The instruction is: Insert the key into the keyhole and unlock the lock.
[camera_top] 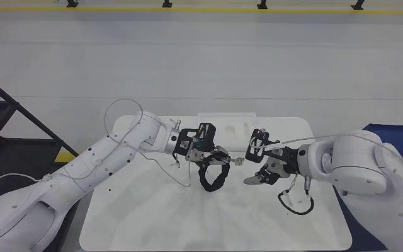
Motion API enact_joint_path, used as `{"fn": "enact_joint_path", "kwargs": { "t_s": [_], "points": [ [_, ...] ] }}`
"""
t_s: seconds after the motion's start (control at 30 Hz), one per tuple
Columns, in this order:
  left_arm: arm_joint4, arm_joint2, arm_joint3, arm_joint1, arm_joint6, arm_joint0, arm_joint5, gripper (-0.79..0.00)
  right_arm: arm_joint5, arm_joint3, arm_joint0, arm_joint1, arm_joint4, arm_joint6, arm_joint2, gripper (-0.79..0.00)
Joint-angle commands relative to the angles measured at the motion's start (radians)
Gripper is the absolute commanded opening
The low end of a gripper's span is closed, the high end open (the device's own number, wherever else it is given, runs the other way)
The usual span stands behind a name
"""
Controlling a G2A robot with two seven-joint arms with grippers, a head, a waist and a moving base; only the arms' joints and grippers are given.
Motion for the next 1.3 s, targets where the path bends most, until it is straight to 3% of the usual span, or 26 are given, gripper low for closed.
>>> {"fn": "enact_joint_path", "kwargs": {
  "t_s": [0.0,0.1,0.37,0.5,0.57,0.6,0.7,0.93,1.03,1.27],
  "points": [
    [-0.021,0.015,0.002,0.001,-0.013,-0.009,0.000,-0.785,-0.076,-0.016,0.002,0.005,-0.066,-0.069,-0.025,0.000],
    [-0.050,0.036,0.013,0.001,-0.035,-0.024,0.000,-0.785,-0.173,-0.011,-0.004,0.016,-0.153,-0.166,-0.066,0.000],
    [-0.115,0.075,0.052,-0.011,-0.061,-0.053,0.000,-0.785,-0.244,-0.042,-0.007,0.033,-0.293,-0.252,-0.087,-0.012],
    [-0.134,0.095,0.064,-0.020,-0.067,-0.065,0.000,-0.785,-0.234,-0.075,-0.023,0.034,-0.385,-0.290,-0.086,-0.154],
    [-0.141,0.103,0.071,-0.023,-0.067,-0.071,0.000,-0.785,-0.226,-0.091,-0.030,0.034,-0.433,-0.299,-0.091,-0.372],
    [-0.144,0.106,0.074,-0.025,-0.067,-0.074,0.000,-0.785,-0.223,-0.097,-0.033,0.033,-0.459,-0.297,-0.095,-0.406],
    [-0.144,0.112,0.082,-0.029,-0.064,-0.081,0.000,-0.785,-0.209,-0.114,-0.040,0.032,-0.514,-0.296,-0.110,-0.437],
    [-0.144,0.123,0.088,-0.036,-0.051,-0.090,0.000,-0.785,-0.171,-0.149,-0.050,0.028,-0.619,-0.328,-0.121,-0.409],
    [-0.141,0.126,0.091,-0.037,-0.041,-0.092,0.000,-0.785,-0.162,-0.155,-0.061,0.028,-0.648,-0.354,-0.118,-0.477],
    [-0.134,0.130,0.093,-0.037,-0.018,-0.094,0.000,-0.785,-0.165,-0.170,-0.083,0.028,-0.682,-0.391,-0.106,-0.742]
  ]
}}
